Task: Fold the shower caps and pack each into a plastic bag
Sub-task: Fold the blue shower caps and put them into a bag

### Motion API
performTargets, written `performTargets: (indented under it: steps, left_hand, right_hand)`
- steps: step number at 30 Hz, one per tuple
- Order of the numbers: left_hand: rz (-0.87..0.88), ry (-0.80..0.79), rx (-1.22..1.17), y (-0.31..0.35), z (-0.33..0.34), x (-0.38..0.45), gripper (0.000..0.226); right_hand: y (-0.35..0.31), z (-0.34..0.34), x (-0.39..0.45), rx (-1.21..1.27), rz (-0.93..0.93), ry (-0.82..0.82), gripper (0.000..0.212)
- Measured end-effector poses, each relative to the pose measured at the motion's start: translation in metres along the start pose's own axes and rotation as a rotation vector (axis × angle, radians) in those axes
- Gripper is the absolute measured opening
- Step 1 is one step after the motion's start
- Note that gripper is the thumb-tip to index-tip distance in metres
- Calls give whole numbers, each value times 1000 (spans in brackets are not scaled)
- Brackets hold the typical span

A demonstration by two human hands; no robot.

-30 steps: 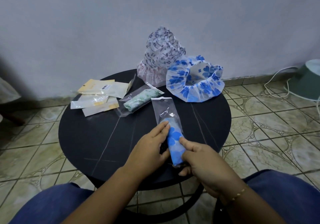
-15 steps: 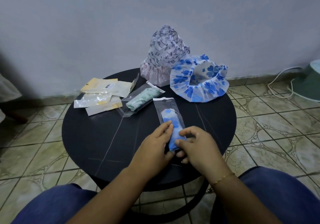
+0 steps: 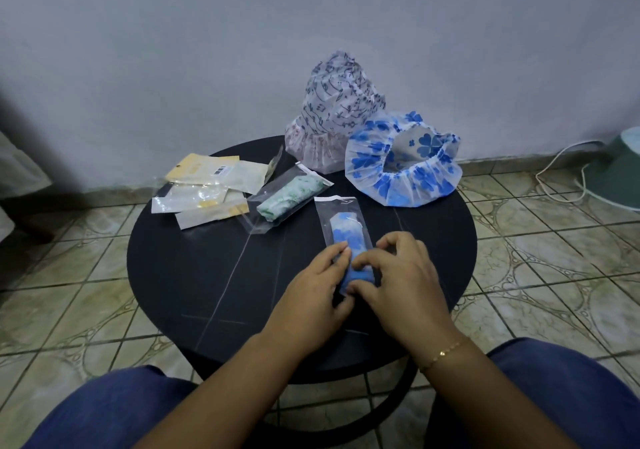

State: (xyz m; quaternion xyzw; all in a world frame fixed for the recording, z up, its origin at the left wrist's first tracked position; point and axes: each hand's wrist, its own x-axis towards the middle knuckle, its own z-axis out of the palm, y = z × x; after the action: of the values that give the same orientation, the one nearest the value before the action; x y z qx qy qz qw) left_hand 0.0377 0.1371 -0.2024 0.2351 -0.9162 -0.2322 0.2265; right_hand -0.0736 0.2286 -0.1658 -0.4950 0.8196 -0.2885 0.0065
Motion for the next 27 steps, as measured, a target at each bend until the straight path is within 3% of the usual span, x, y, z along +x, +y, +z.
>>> performTargets:
  steps: [7,15,22,25,27]
  left_hand:
    - [55,13,14,1,-1,-1,62]
    - [52,-2,-20,-4,0,1,60]
    - [-53,111,-268,-3,-5,-1,40]
    - [-105,244,-390,0,-7,-3,27]
    - [-150,308,-394,0,-8,-3,24]
  right_hand:
    - [9,6,24,-53,25,-11,55]
    - [14,16,39,-136,-35,-85,50]
    - [20,3,39,596,264,-392,47]
    - [16,0,40,1003,462,-342,21]
    - [15,5,41,1108,538,-259,11]
